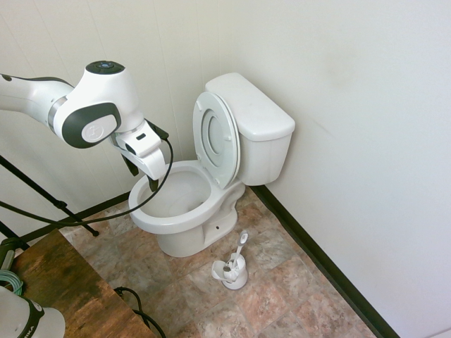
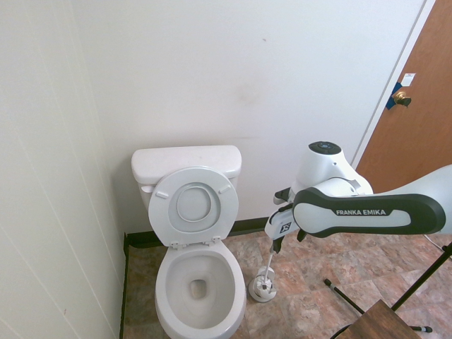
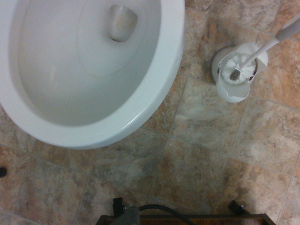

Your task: Clean the toilet

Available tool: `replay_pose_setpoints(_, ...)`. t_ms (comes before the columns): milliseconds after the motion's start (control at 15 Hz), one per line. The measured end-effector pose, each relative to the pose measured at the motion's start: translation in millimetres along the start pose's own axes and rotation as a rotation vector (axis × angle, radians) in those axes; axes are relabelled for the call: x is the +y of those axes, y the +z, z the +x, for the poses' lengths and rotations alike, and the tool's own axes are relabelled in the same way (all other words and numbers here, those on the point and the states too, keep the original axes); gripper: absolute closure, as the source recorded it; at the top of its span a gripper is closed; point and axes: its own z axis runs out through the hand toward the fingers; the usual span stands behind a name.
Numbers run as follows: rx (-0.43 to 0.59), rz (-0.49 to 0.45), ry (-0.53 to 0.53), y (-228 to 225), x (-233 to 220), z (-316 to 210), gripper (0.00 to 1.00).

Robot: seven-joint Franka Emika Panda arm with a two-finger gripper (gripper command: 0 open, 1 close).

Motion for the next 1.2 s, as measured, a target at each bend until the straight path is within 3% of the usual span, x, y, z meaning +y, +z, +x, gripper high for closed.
replay_pose_setpoints(467,0.006,-0.001,0.067,23,-10,27,0.0)
replay_pose_setpoints(1200,0.003,-0.005,0.411,124,-28,172,0.0)
